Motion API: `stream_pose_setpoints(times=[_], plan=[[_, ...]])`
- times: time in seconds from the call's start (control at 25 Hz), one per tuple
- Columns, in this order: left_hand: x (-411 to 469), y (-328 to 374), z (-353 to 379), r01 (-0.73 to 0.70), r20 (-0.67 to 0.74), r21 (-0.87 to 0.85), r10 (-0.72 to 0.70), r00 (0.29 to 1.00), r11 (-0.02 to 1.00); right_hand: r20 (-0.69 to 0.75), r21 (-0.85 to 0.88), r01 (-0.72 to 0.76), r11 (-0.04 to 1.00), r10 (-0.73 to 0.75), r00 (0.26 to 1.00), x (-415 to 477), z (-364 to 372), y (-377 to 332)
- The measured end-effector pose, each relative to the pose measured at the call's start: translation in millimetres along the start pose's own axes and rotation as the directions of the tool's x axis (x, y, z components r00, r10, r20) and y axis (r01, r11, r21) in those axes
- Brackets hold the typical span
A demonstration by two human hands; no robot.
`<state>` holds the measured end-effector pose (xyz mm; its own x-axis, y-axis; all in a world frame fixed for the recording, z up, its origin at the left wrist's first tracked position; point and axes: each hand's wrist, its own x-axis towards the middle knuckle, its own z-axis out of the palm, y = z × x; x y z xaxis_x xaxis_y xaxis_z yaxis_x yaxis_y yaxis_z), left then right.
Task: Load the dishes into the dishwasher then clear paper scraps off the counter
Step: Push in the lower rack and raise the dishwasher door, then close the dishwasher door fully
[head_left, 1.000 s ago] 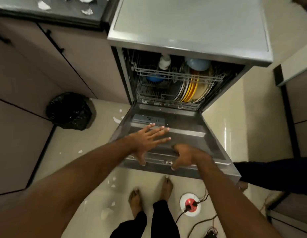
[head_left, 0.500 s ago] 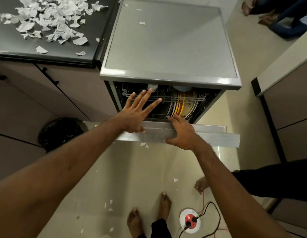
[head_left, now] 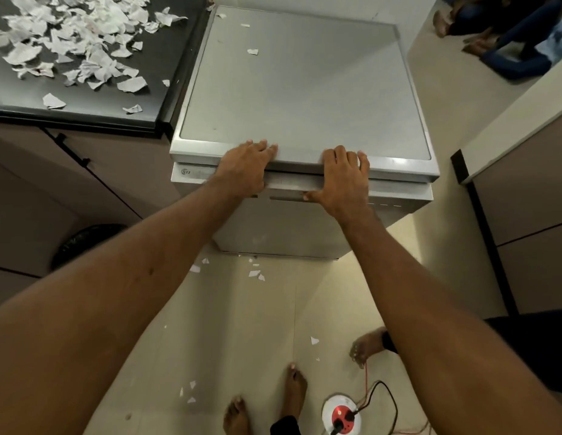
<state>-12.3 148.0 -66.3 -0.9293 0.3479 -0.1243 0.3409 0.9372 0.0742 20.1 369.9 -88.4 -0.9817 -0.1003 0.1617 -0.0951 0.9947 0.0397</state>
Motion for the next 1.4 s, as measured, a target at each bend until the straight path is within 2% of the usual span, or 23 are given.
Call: stream_pose_setpoints(times=[0.08, 0.2, 0.32, 0.48, 0.8, 0.92, 1.4], plan=[[2, 7, -10, 0.027, 0.023, 0.019, -0.028, 0.999, 0.999, -0.067, -0.042, -0.004, 0.999, 0.001, 0.998, 13, 3, -4], [8, 22, -23, 0.023, -0.007, 0.170, -0.022, 1.000, 0.985, -0.072, -0.077, 0.014, 0.997, -0.020, 0.997, 27, 5, -5], [19, 37, -34, -0.061, 0.044, 0.365, 0.048, 0.998, 0.929, -0.085, -0.070, 0.047, 0.996, -0.053, 0.995, 29, 11, 0], [27, 45, -40, -0.140, 0.074, 0.463, 0.120, 0.990, 0.875, -0.135, -0.048, 0.032, 0.998, -0.038, 0.990, 28, 18, -2], [30, 42, -31, -0.154, 0.031, 0.423, 0.156, 0.987, 0.893, -0.178, -0.043, 0.054, 0.998, -0.061, 0.982, 27, 26, -1], [36, 41, -31, -0.200, 0.051, 0.411, 0.197, 0.979, 0.889, -0.191, -0.051, 0.049, 0.998, -0.058, 0.980, 27, 24, -1], [49, 36, -31, -0.242, 0.146, 0.335, 0.204, 0.968, 0.910, -0.025, -0.062, 0.053, 0.997, -0.055, 0.998, 31, 13, -3]])
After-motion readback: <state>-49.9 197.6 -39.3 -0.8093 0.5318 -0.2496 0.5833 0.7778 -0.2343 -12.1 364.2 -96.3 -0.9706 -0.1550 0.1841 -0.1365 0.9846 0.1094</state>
